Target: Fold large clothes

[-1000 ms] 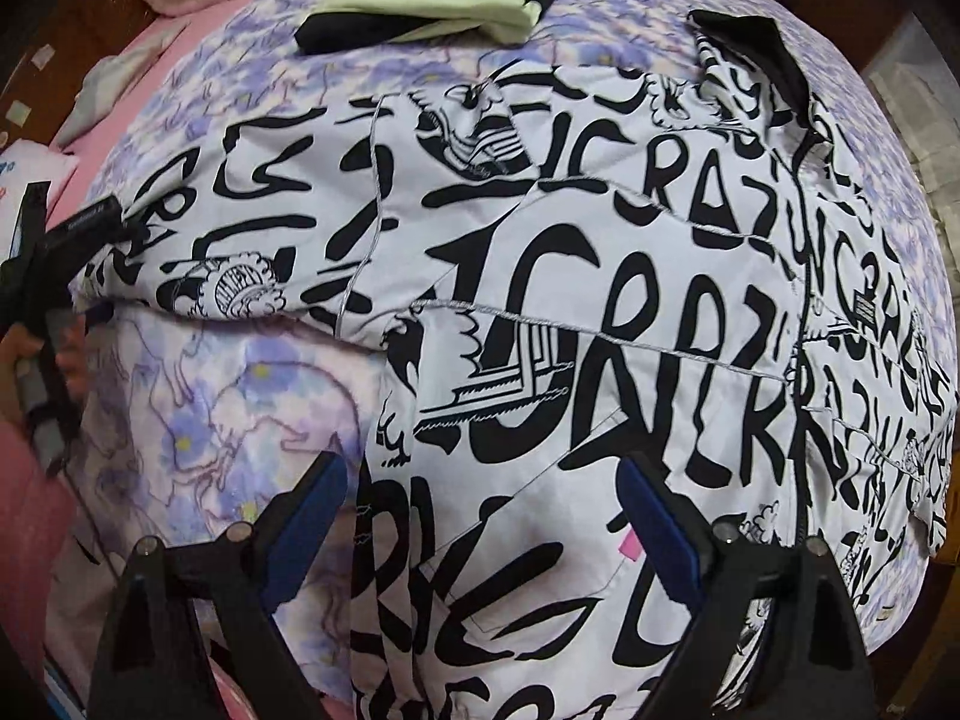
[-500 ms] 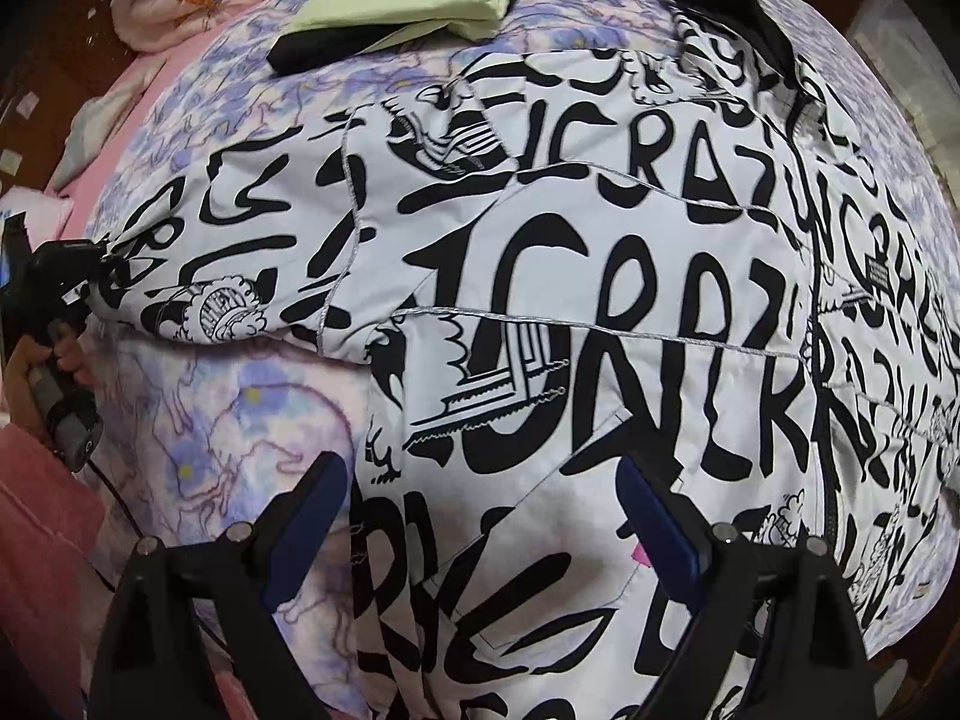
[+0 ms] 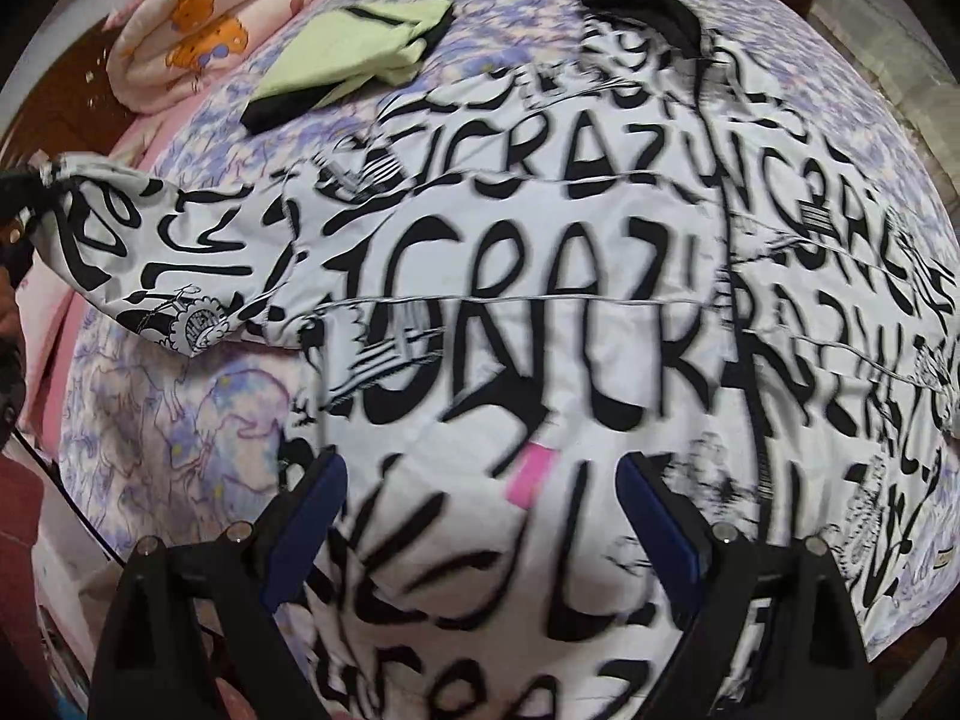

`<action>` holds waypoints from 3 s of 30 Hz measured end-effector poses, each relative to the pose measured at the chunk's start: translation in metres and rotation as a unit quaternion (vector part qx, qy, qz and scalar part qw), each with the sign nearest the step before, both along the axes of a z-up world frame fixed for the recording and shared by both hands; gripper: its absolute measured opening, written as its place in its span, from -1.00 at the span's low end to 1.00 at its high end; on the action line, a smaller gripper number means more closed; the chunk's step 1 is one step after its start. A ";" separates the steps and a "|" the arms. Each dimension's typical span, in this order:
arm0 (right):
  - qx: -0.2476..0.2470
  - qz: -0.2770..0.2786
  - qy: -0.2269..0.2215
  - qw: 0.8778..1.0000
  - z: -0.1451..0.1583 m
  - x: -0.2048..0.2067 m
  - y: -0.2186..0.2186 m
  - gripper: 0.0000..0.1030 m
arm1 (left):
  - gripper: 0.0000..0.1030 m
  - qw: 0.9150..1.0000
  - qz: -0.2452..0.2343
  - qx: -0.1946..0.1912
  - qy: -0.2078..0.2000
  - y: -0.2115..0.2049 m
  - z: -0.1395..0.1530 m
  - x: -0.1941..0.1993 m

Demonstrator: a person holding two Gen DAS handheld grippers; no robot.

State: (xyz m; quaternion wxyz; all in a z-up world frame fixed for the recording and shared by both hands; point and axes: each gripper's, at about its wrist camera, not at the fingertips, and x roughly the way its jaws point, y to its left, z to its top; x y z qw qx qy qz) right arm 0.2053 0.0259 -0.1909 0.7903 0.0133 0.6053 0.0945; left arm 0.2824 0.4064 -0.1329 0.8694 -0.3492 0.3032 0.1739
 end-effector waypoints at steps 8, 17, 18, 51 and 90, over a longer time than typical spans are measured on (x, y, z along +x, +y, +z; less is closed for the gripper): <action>0.027 -0.009 -0.042 0.999 0.030 -0.014 -0.092 0.78 | -0.84 0.993 -0.104 0.019 -0.061 -0.171 0.074 0.018; 0.031 -0.052 -0.072 0.996 0.046 -0.008 -0.211 0.78 | -0.84 0.977 -0.204 0.038 -0.055 -0.365 0.085 0.051; 0.030 -0.058 -0.073 0.995 0.046 -0.008 -0.221 0.78 | -0.84 0.975 -0.212 0.041 -0.048 -0.379 0.079 0.054; 0.174 -0.086 0.064 0.979 -0.062 0.088 -0.297 0.15 | 0.70 0.911 -0.282 0.164 0.252 -0.442 -0.040 0.074; 0.081 -0.188 0.017 0.979 -0.097 0.151 -0.219 -0.84 | -0.32 0.944 -0.104 -0.003 0.314 -0.150 -0.191 -0.024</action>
